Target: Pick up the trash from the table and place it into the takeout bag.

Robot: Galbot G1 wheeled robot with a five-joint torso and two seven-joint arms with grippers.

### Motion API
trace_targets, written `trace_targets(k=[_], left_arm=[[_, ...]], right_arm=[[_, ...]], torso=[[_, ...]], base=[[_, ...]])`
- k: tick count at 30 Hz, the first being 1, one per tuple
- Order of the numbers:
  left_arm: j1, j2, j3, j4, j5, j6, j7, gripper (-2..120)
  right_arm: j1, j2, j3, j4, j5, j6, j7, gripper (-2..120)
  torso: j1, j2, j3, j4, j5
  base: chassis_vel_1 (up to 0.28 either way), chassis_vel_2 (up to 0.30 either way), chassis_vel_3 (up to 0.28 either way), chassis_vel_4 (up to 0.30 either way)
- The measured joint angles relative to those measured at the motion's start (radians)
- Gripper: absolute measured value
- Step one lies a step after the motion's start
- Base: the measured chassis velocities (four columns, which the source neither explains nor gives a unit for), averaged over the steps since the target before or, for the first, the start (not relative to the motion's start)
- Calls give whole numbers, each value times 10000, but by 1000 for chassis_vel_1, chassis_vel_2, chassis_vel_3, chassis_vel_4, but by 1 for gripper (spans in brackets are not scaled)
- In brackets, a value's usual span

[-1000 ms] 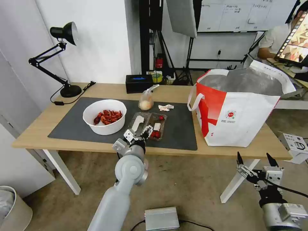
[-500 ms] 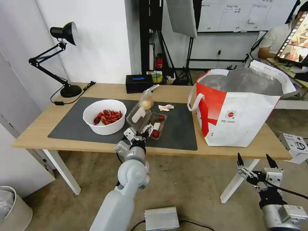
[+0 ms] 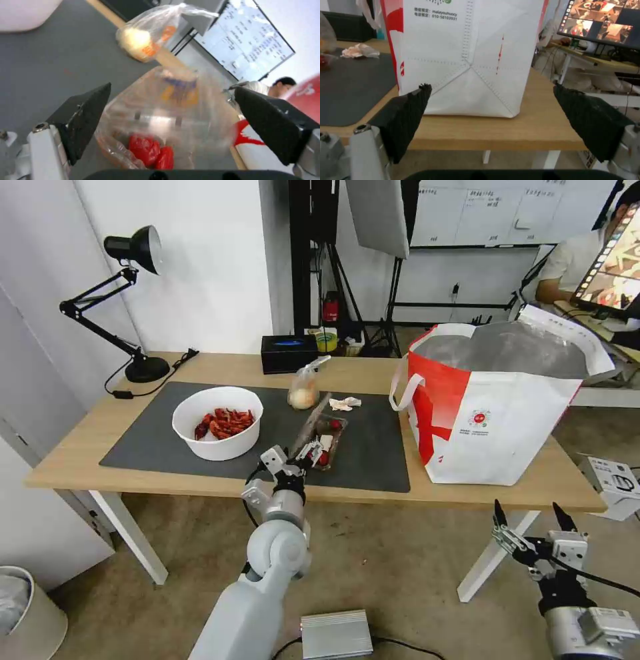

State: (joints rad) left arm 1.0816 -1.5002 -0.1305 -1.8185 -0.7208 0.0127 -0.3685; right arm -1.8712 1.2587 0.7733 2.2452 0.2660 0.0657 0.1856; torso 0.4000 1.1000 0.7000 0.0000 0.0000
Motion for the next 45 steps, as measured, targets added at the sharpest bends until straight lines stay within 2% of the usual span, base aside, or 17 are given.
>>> trace_targets(k=[9,17,20,24,25,28,29,32,33,36,37,40,41,44,45], left_arm=[[107,258,8,70,761,-223,822,100],[-54,704,42,404,2200,-445,1386,100],[-154,955,72,499,2620,-532,1589,96],[-279,1460,108,584,2892,-595,1862,77],[-279,1460,108,584,2892,-595,1862,77],[-362,1921,147,601,3103,-641,2256,63],[-362,1921,147,601,3103,-641,2256,63],[-487,2412,213,604,3313,-678,2643,47],[-487,2412,213,604,3313,-678,2643,47],[-627,2872,318,601,3349,-670,2989,33],[-627,2872,318,601,3349,-670,2989,33],[-724,3075,436,697,3569,-651,3215,19],[-724,3075,436,697,3569,-651,3215,19],[-843,3212,651,770,3681,-633,3401,4],[-843,3212,651,770,3681,-633,3401,4]], right_arm=[[39,1,-38,-30,127,-2,0,93],[414,-81,-284,91,882,-255,7,93],[631,-136,-427,162,1075,-458,5,93],[1092,-258,-703,274,1722,-875,-16,91],[1092,-258,-703,274,1722,-875,-16,91],[1490,-429,-893,375,2612,-1312,-8,88],[1490,-429,-893,375,2612,-1312,-8,88],[1881,-597,-1042,485,3816,-1789,38,88],[1881,-597,-1042,485,3816,-1789,38,88],[2192,-690,-1143,540,4874,-2133,146,86],[2192,-690,-1143,540,4874,-2133,146,86],[2410,-760,-1294,532,5601,-2320,233,87],[2410,-760,-1294,532,5601,-2320,233,87],[2859,-838,-1486,489,6299,-2536,380,88],[2859,-838,-1486,489,6299,-2536,380,88]], torso=[[0,0,0,0,0],[0,0,0,0,-1],[0,0,0,0,-2],[0,0,0,0,-1],[0,0,0,0,-1],[0,0,0,0,-2],[0,0,0,0,-2],[0,0,0,1,-2],[0,0,0,1,-2],[0,0,1,1,0],[0,0,1,1,0],[0,0,0,0,-1],[0,0,0,0,-1],[0,0,-1,0,-1],[0,0,-1,0,-1]], base=[[0,0,0,0],[0,0,0,0],[0,0,0,0],[0,0,0,0],[0,0,0,0],[0,0,0,0],[0,0,0,0],[0,0,0,0],[0,0,0,0],[0,0,0,0],[0,0,0,0],[0,0,0,0],[0,0,0,0],[0,0,0,0],[0,0,0,0]])
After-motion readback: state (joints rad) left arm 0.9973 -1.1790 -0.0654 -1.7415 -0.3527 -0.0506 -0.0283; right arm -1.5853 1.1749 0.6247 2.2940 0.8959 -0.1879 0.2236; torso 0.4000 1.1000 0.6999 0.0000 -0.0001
